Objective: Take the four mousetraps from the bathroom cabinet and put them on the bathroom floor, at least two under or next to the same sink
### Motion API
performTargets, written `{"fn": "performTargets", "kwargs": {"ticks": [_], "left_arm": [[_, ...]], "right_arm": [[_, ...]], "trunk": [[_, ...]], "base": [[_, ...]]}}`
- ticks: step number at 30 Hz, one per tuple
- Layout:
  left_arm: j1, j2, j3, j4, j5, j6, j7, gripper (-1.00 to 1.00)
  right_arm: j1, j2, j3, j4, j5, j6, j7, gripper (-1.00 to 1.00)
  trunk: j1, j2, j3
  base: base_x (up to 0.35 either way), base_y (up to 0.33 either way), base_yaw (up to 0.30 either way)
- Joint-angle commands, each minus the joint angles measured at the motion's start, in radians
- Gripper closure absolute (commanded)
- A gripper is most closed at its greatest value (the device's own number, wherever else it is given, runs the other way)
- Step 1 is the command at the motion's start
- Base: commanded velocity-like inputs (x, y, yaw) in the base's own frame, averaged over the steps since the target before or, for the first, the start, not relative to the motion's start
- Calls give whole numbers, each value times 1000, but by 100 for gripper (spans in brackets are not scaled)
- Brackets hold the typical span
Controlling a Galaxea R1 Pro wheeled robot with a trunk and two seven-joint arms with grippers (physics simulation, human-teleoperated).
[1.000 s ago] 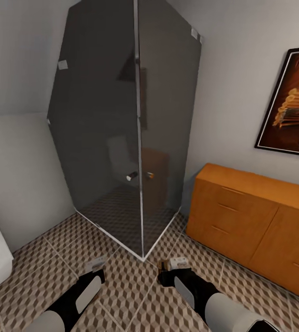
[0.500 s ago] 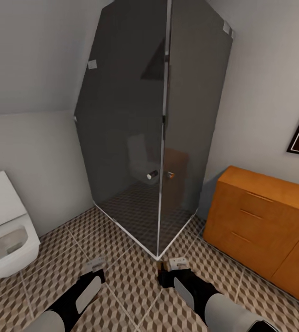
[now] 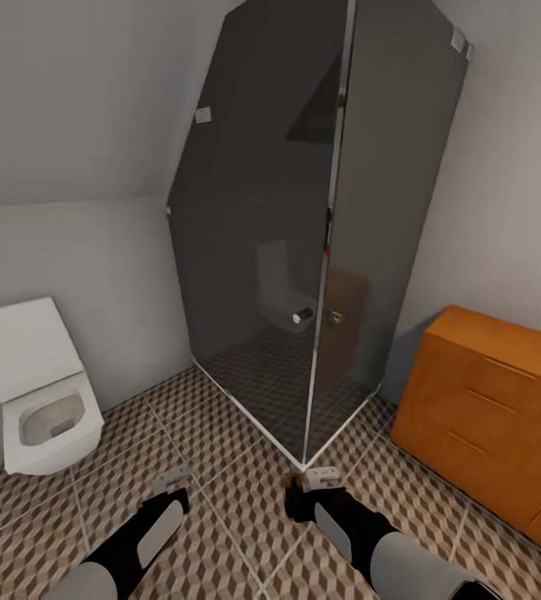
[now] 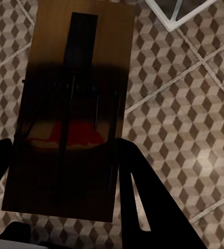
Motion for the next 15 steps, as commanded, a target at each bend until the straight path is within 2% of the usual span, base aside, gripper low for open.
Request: {"fn": "performTargets", "kwargs": {"ticks": [1,7,15], "left_arm": [[-1,1,-8,10,0,7,9,100],[-1,1,-8,39,-2,7,9,100],[-1,1,-8,48,-3,7,9,100]], "right_arm": [[0,-1,8,-2,-14,3,-8,100],[0,0,11,-2,-14,3,-8,100],[0,3,47,-2,-15,2,-9,100]], "trunk": [[0,-2,-1],[0,-2,3],[0,-2,9]], "base": [[0,0,104],[0,0,170],[22,0,247]]}}
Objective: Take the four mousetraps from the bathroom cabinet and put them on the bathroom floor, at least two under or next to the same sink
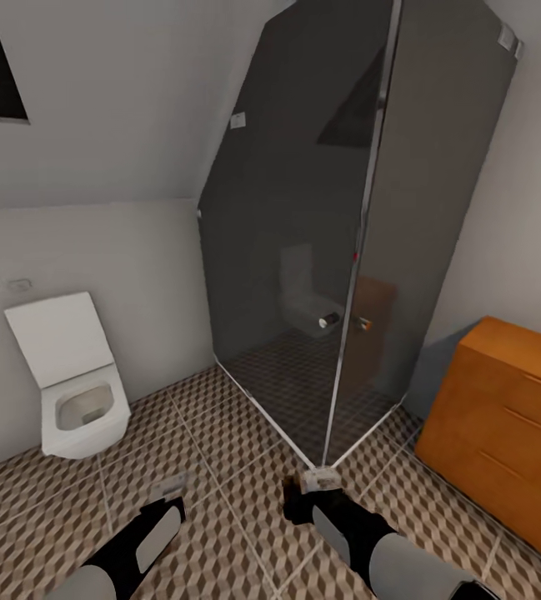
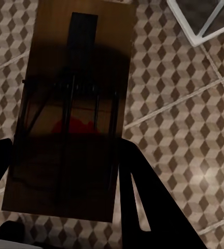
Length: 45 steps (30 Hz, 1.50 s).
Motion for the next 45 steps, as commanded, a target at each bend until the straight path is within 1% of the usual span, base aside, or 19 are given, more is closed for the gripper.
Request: {"fn": "performTargets", "kwargs": {"ticks": [1,14,45], "left_arm": [[-1,1,-8,-2,1,7,9,100],[-1,1,-8,0,1,7,9,100],[-2,1,-9,0,0,6,9,100]], "right_arm": [[-1,0,11,-2,-14,4,-8,100],[-1,8,21,-2,-15,4,-8,100],[0,11,22,-2,-13,4,-8,100]], "trunk": [[0,-1,-1],[0,-1,6],[0,-1,22]], "base": [[85,0,268],[96,0,275],[3,0,278]]}}
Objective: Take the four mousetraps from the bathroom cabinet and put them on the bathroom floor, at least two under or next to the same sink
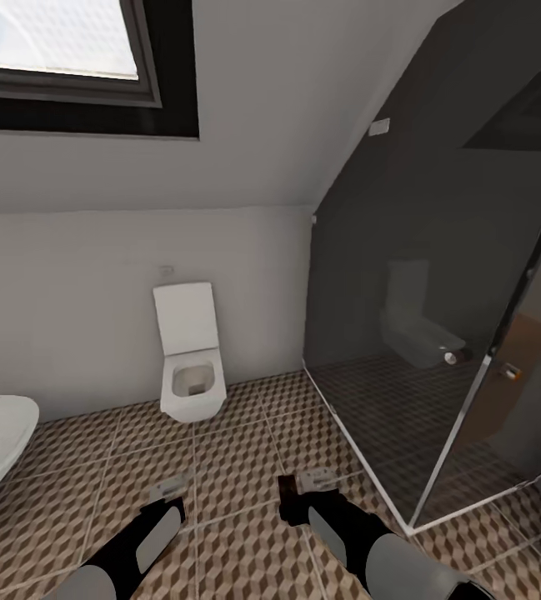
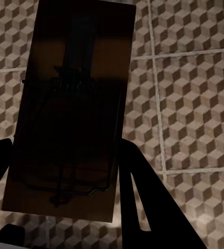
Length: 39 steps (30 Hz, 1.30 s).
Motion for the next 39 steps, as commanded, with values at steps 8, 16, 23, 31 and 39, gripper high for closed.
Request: {"fn": "performTargets", "kwargs": {"ticks": [8,16,23,31,39], "left_arm": [[-1,-2,-9,-2,1,7,9,100],[0,-5,-10,-2,1,7,9,100],[-1,-6,-10,-2,0,7,9,100],[-1,-6,-10,-2,-1,7,9,100],[-1,-6,-10,-2,0,6,9,100]], "right_arm": [[-1,-1,8,-2,-14,4,-7,100],[-1,-1,8,-2,-14,4,-7,100],[-1,-1,8,-2,-14,4,-7,100],[-1,-4,8,-4,-14,5,-6,100],[-1,-5,6,-9,-14,4,-6,100]], "trunk": [[0,-1,2],[8,-15,0],[35,-64,-19],[66,-120,-43],[96,-176,-68]], "base": [[0,0,278],[0,0,278],[0,0,242],[0,0,54],[0,0,6]]}}
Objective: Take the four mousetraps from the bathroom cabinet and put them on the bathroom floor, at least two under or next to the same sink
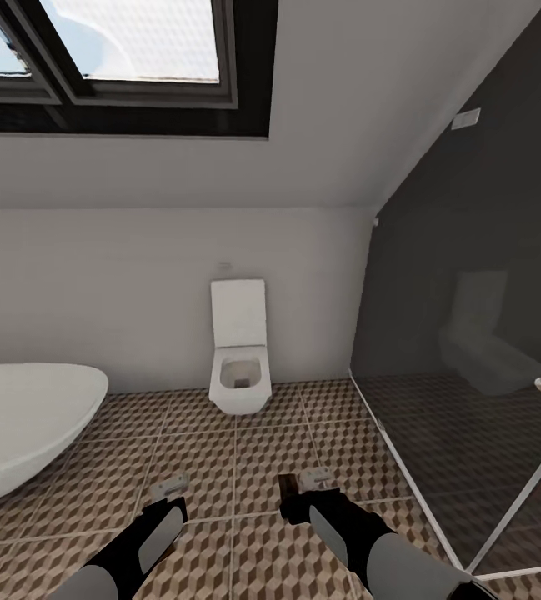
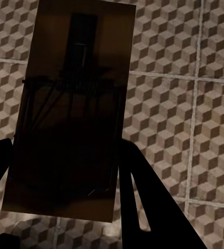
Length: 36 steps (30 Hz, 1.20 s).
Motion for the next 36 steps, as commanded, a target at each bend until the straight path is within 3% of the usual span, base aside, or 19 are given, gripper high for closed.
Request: {"fn": "performTargets", "kwargs": {"ticks": [1,10,15,20,26,36], "left_arm": [[-1,2,-8,-2,1,8,9,100],[-3,5,-1,-3,4,29,7,100],[-21,9,3,-12,9,120,10,100],[-106,10,5,-8,13,193,12,100],[-198,22,5,-12,12,278,19,100],[-289,80,9,-23,16,411,51,100]], "right_arm": [[-1,-1,8,-3,-14,3,-8,100],[-2,-4,-3,-19,-18,8,-11,100],[-15,-4,-8,-53,-25,59,-13,100],[-73,-5,-33,-61,-28,141,-15,100],[-131,-6,-127,-50,-26,173,-45,100],[-147,-5,-152,-43,-26,220,-85,100]], "trunk": [[4,-9,-5],[39,-72,-33],[58,-107,-49],[77,-142,-64],[100,-184,-83],[138,-254,-114]], "base": [[0,0,1],[0,0,0],[0,0,0],[0,0,0],[0,0,0],[0,0,0]]}}
